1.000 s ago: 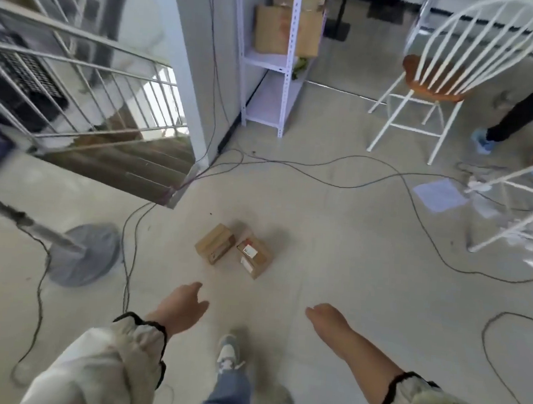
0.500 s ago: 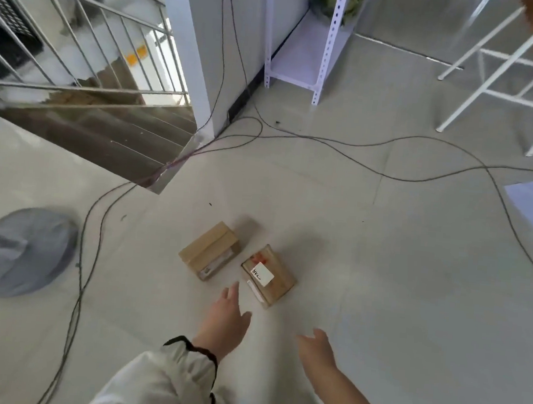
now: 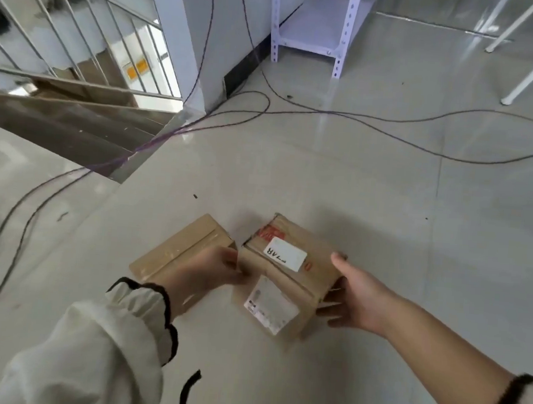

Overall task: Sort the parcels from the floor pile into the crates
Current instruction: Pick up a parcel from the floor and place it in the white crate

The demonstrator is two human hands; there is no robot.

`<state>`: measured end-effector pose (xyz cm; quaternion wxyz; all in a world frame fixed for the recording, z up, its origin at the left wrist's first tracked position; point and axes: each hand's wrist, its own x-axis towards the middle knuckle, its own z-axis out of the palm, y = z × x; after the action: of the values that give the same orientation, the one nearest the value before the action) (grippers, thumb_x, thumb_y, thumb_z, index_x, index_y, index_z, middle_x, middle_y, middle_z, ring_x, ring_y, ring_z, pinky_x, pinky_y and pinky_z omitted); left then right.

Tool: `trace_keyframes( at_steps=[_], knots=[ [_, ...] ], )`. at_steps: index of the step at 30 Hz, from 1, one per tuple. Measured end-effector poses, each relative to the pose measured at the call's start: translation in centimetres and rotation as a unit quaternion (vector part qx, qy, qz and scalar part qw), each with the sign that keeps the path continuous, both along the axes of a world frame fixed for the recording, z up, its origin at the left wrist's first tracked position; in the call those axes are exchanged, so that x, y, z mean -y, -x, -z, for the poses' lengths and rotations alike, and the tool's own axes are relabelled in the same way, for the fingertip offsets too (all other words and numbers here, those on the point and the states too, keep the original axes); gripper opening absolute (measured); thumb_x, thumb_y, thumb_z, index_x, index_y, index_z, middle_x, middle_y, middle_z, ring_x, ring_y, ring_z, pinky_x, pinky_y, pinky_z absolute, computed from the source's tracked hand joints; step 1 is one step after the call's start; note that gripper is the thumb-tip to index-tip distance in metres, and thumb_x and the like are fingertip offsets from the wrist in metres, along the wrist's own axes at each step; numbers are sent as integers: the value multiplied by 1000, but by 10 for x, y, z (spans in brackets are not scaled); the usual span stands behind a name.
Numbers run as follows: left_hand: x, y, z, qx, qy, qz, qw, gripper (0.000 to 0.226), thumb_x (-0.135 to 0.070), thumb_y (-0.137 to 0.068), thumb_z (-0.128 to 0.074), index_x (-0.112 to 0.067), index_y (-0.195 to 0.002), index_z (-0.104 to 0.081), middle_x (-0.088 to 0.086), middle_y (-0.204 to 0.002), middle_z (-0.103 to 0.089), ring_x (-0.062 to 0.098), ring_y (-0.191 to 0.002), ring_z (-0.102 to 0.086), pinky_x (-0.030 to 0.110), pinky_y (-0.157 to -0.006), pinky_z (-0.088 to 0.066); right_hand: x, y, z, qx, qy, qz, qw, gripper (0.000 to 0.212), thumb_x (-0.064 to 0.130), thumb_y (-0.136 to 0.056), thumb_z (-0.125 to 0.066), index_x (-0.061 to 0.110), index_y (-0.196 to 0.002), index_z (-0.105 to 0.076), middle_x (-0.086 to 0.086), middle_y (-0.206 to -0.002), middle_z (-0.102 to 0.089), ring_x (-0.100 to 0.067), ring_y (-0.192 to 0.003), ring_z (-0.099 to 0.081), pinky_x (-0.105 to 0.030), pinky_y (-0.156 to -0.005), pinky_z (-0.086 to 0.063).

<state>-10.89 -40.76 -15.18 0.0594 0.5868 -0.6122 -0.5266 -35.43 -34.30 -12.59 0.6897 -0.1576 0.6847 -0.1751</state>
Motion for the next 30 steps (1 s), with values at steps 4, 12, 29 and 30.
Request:
trace_keyframes(
  at_steps=[4, 12, 29, 30],
  knots=[
    [1, 3, -12, 36, 11, 26, 999, 22, -31, -83, -71, -12, -93, -74, 4, -89, -73, 16, -82, -67, 33, -78, -52, -2, 1, 3, -42, -18, -38, 998, 95, 80, -80, -21, 0, -109, -63, -21, -101, -66, -36, -92, -63, -41, -76, -46],
    [-6, 32, 26, 161, -86, 23, 983, 44, -44, -92, -53, -4, -107, -61, 6, -89, -67, 19, -74, -68, 25, -50, -54, -10, -12, 41, 23, -26, -67, 997, 48, 44, -96, -44, 3, -116, -59, -19, -109, -64, -39, -105, -60, -55, -87, -50],
    [-3, 53, 41, 269, -61, 90, 957, 44, -45, -92, -52, -2, -95, -60, 10, -80, -70, 25, -74, -70, 32, -58, -59, -18, -22, 69, -68, -14, -55, 996, 25, 21, -98, -47, 4, -116, -54, -14, -106, -67, -32, -95, -66, -48, -77, -56],
    [-2, 55, 40, 275, -36, 97, 956, 43, -46, -92, -52, -3, -90, -61, 9, -77, -68, 23, -70, -68, 31, -55, -57, -21, -24, 70, -65, -15, -35, 997, 28, 22, -98, -48, 4, -118, -54, -14, -108, -66, -31, -96, -65, -47, -76, -56]
  ],
)
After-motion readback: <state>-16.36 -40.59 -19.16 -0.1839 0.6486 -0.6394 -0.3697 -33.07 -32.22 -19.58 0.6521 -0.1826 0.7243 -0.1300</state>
